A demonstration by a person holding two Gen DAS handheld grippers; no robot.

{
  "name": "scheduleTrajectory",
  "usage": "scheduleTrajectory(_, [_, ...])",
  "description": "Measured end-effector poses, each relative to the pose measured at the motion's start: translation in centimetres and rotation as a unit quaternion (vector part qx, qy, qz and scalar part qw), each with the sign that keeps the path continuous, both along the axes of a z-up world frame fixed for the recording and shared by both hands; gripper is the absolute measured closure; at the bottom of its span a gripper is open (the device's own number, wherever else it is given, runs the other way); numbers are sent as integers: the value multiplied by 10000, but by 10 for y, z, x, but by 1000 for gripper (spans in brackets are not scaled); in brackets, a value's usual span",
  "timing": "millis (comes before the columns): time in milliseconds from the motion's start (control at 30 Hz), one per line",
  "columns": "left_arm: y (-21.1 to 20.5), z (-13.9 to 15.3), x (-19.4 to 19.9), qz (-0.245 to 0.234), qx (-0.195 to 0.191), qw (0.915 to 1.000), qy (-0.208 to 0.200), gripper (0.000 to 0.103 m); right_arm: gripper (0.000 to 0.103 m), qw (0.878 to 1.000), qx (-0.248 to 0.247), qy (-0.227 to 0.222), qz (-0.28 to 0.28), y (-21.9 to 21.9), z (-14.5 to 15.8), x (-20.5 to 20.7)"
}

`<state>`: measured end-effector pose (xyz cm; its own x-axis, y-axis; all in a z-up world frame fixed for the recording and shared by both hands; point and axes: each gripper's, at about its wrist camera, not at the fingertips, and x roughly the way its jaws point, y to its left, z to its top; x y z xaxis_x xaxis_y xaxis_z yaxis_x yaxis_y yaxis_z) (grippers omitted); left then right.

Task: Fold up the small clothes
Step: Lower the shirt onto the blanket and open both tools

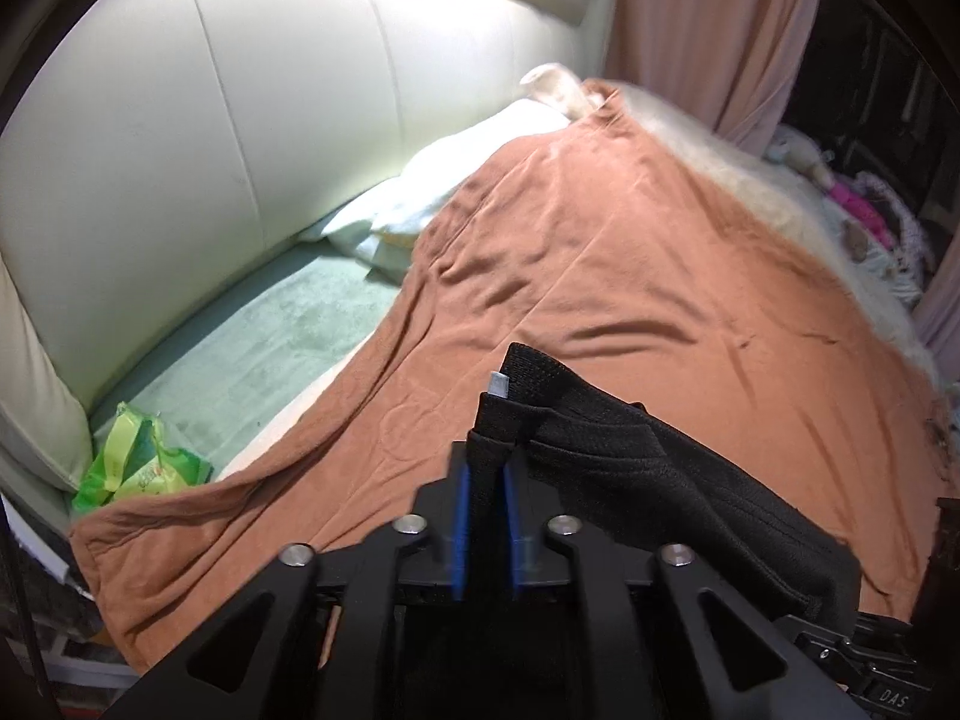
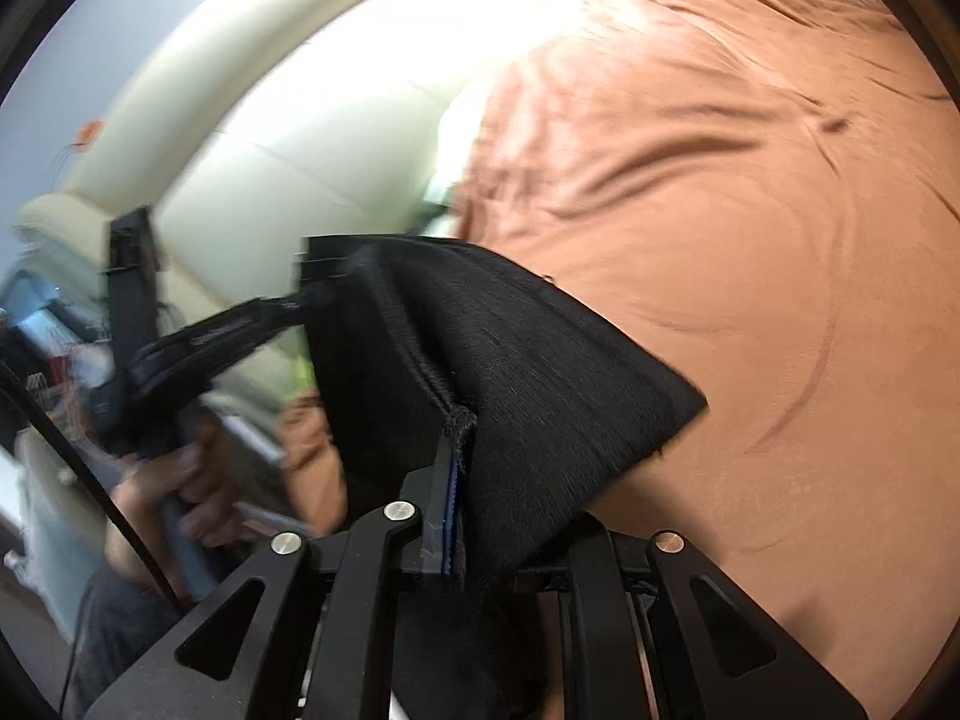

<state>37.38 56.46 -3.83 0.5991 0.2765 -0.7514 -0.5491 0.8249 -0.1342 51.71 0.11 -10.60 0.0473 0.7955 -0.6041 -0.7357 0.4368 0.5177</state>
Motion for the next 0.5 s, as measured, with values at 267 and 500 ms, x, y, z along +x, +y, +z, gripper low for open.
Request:
scheduleTrajectory(267, [-12, -25, -3, -69, -213, 9996, 151, 51, 33, 9990, -154, 92, -416, -28, -10, 23])
scheduleTrajectory(500, [-47, -11, -27, -239, -376, 9990, 53, 50, 33, 9981, -373, -291, -400, -59, 6, -27])
